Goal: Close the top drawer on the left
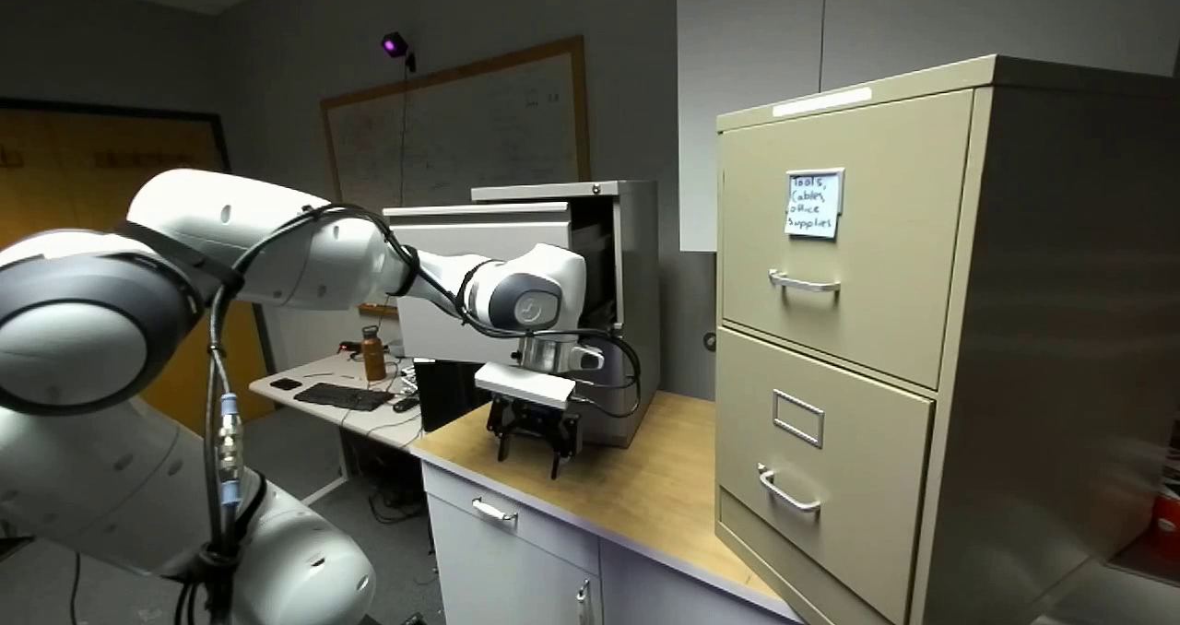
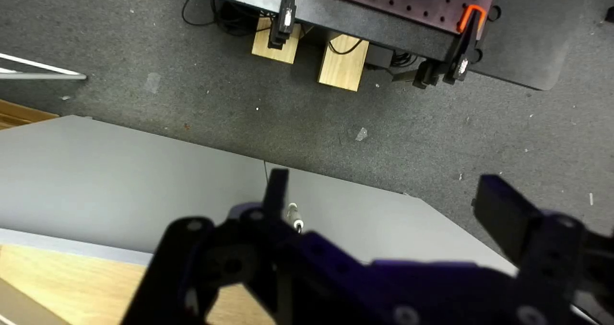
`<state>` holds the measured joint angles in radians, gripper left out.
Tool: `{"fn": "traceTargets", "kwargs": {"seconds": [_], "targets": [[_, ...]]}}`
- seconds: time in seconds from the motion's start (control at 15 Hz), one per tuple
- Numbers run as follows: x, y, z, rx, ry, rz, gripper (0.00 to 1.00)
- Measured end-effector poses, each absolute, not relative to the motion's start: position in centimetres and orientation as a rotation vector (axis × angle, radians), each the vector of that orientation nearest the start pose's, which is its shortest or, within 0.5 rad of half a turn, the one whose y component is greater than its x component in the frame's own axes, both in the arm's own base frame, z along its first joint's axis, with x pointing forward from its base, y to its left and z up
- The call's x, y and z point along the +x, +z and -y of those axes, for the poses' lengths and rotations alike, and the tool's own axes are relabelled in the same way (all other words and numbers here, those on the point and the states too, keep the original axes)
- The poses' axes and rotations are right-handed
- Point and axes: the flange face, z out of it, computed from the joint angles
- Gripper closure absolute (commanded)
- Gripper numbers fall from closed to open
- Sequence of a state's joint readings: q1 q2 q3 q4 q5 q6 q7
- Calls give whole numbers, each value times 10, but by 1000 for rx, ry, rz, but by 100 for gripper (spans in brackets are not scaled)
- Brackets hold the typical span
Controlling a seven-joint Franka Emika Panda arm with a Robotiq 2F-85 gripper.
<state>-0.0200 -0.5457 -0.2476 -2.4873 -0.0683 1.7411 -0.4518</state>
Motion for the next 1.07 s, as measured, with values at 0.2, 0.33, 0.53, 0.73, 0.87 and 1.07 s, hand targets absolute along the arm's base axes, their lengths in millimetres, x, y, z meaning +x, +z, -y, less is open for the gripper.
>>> {"fn": "traceTargets", "kwargs": {"seconds": [0.2,0.33,0.53,0.73,0.87,1.07], "targets": [[346,455,105,-2977,271,376,0],[346,455,104,-2976,270,376,0],[349,456,102,-2969,234,369,0],[356,466,93,-2972,128,378,0],[359,479,83,-2987,38,402,25],[357,507,68,-3014,-101,451,40]]}}
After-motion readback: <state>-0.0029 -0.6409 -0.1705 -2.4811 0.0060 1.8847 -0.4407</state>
